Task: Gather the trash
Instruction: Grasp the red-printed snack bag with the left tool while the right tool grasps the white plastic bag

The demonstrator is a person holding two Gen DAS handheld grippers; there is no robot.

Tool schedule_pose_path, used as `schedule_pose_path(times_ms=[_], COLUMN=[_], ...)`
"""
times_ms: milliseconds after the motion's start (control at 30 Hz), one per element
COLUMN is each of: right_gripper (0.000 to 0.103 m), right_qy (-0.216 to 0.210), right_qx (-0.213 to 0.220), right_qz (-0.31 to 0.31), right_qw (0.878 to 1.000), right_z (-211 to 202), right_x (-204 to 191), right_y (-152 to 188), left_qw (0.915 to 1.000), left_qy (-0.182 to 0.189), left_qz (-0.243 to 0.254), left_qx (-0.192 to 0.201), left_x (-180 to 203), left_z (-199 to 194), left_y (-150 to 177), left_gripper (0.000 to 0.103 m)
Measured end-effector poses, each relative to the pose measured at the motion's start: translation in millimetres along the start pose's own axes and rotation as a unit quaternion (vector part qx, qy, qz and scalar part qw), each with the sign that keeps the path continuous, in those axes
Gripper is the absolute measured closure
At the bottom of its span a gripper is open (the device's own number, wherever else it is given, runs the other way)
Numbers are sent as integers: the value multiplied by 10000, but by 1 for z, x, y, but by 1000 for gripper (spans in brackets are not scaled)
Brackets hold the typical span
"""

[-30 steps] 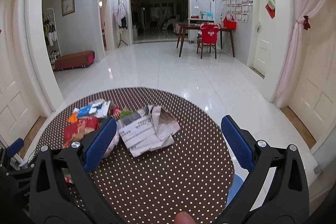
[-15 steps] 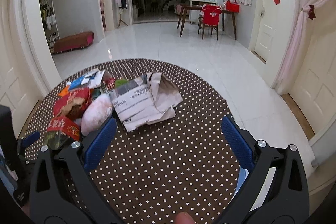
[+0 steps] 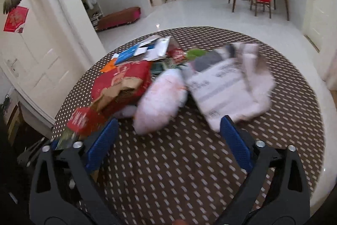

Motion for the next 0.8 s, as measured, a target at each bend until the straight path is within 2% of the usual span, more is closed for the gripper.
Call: schedule_pose_path(times_ms=[33, 67, 100, 133, 167, 200, 267, 533, 667, 800], right_gripper=[25, 34, 48, 55, 67, 70, 71, 72, 72, 72], right_qy=[-19, -68, -64, -53, -223, -383, -439, -1133, -1856, -2157], right_qx=[-68, -134, -184, -265, -322, -301, -200, 165, 403, 608], right_qz=[29, 87, 133, 184, 281, 355, 296, 512, 574, 355], right_qw=[10000, 9998, 9997, 9995, 9988, 9982, 9984, 9921, 9801, 9739], right_z=[9, 19, 26, 33, 38, 38, 29, -35, -75, -108], right_x=[0, 1, 3, 7, 7, 6, 3, 2, -10, -24], right_y=[-1, -2, -1, 0, 2, 3, 6, 23, 21, 17], left_qw=[10000, 10000, 10000, 10000, 10000, 10000, 9999, 9992, 9984, 9973], left_qy=[-3, 0, -27, -24, -8, -6, -8, 130, 131, 123], left_qz=[-10, -15, -22, -22, -24, -25, -24, -3, -7, -60], left_qx=[-10, -13, 8, 9, 22, 43, 112, 391, 544, 722], left_x=[-2, -3, -4, -4, -4, -5, -5, 7, 14, 19], left_z=[-1, -2, -3, -4, -6, -8, -13, -33, -43, -55], left_y=[1, 3, 3, 3, 3, 4, 2, -6, -14, -23], left_gripper=[49, 49, 49, 49, 49, 49, 49, 50, 50, 50])
Point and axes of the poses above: each gripper's, at about its wrist camera, not at the fingertips, and z roughly the way its jaws point, x to its right, y to its underside, the point moved 8 cm from there along z, roughly the way its jaws point, and after that the axes turned 15 degrees about -y, right-handed, at the moved point
